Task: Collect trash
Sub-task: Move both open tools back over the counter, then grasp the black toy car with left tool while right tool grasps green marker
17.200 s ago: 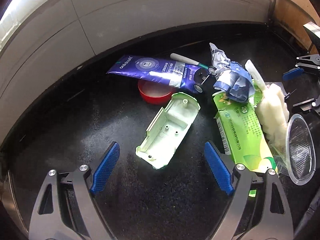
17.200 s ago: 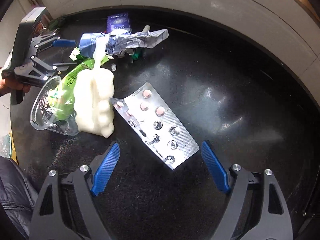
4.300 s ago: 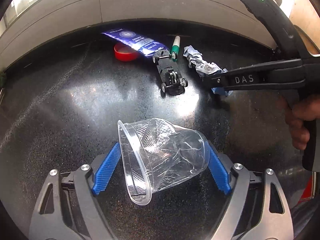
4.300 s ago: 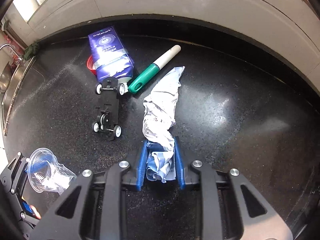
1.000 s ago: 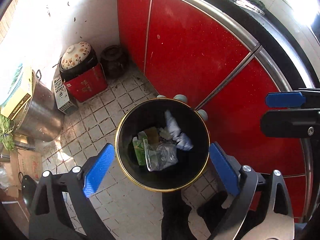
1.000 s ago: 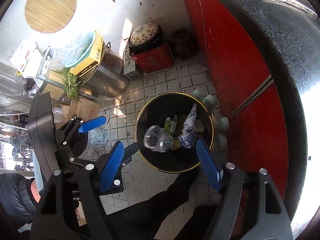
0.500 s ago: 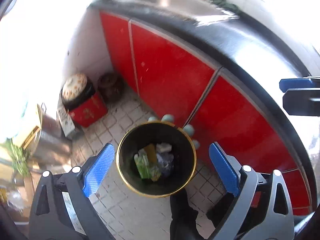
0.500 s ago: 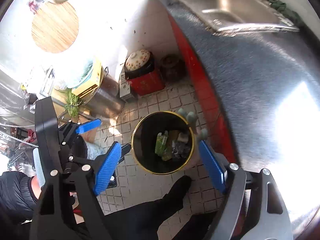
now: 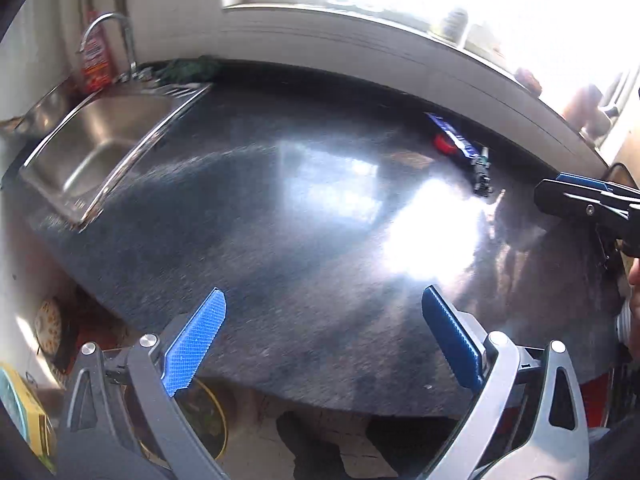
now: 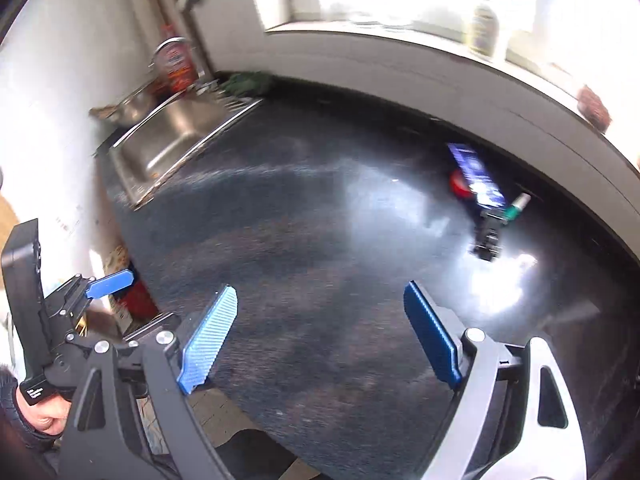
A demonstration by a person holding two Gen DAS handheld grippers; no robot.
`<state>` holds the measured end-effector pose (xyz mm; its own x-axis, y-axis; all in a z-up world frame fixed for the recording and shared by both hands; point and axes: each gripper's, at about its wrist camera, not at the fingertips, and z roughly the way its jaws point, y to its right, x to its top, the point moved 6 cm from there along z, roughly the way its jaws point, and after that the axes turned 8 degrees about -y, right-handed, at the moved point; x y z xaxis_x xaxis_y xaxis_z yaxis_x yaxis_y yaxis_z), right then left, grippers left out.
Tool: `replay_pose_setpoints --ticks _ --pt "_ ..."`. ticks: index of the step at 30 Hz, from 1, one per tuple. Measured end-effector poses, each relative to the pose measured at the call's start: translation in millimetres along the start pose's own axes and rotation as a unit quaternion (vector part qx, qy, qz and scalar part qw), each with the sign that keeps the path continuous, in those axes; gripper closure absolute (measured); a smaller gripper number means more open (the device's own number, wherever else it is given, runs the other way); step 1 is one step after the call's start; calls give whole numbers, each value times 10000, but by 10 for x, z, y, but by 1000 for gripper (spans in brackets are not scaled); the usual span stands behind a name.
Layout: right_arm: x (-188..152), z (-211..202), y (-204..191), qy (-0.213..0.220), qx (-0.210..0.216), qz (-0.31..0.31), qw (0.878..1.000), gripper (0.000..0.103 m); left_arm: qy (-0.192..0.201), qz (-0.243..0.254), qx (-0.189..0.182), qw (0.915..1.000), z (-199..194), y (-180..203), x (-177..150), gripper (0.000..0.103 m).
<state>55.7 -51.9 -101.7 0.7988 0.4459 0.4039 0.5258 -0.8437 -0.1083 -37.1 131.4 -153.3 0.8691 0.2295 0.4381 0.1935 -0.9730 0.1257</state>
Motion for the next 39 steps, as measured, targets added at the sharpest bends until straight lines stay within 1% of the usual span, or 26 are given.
replay_pose_setpoints --ticks 2,4,6,8,12,15,21,26,30,36,39 --pt "-52 -134 462 77 -222 456 9987 20 29 374 -125 9992 53 394 168 7" --pt "-112 -253 887 181 -384 841 9956 20 -13 702 -168 9974 109 736 256 7" --pt "-193 -326 1227 214 -523 1131 9920 20 -60 943 -204 9953 169 1018 312 7" --pt "-258 -384 1463 261 -586 1346 9888 20 -104 1119 -269 9933 230 1253 371 7" --pt "-326 -441 1730 306 -641 1532 9856 20 -156 1329 -311 9905 320 1562 447 7" --pt "-309 -426 1844 297 -641 1542 9855 20 -167 1410 -283 9895 377 1705 531 7" --pt "-165 -278 2026 196 -585 1474 9872 20 -231 1352 -231 9903 585 1895 699 7" --pt "81 -11 2200 62 -512 1396 9889 20 -273 1256 -213 9915 878 2086 893 7" --pt "386 330 2383 -113 -407 1322 9903 20 -298 1307 -104 9909 1197 2254 1078 7" --pt "944 1035 2618 -501 -366 1062 9924 20 -427 1198 16 9919 1780 2361 1346 7" --pt "1135 1441 2692 -769 -269 957 9921 20 -555 1138 53 9919 2046 2377 1425 8"
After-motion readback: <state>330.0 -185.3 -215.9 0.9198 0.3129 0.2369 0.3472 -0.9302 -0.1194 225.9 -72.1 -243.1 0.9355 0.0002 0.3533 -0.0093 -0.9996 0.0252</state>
